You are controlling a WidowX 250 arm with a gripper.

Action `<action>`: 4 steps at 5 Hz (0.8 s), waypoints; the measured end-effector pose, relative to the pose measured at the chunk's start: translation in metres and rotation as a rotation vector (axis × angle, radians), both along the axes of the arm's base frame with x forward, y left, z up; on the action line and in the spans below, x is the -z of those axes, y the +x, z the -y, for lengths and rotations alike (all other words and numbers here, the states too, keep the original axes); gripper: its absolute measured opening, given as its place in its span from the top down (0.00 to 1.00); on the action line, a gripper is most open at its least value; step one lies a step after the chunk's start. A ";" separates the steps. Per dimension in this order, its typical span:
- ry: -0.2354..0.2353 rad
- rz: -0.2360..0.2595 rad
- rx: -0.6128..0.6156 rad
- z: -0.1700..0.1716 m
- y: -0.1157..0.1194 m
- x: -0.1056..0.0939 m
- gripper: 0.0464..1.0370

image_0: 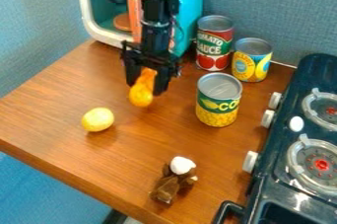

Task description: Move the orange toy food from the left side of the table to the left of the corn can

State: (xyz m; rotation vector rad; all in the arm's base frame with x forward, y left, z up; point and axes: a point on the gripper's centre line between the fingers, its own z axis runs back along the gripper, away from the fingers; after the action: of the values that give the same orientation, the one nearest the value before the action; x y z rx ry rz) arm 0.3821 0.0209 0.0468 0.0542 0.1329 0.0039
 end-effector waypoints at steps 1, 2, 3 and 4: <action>-0.003 0.002 0.004 0.006 0.004 0.007 0.21; -0.005 -0.018 0.003 0.006 0.003 0.014 0.21; -0.006 -0.048 -0.005 0.005 -0.001 0.021 0.14; -0.034 -0.045 -0.042 0.008 -0.001 0.021 0.02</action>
State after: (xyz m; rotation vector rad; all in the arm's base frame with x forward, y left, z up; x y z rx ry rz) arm 0.3814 0.0128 0.0253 0.0170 0.1795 0.0427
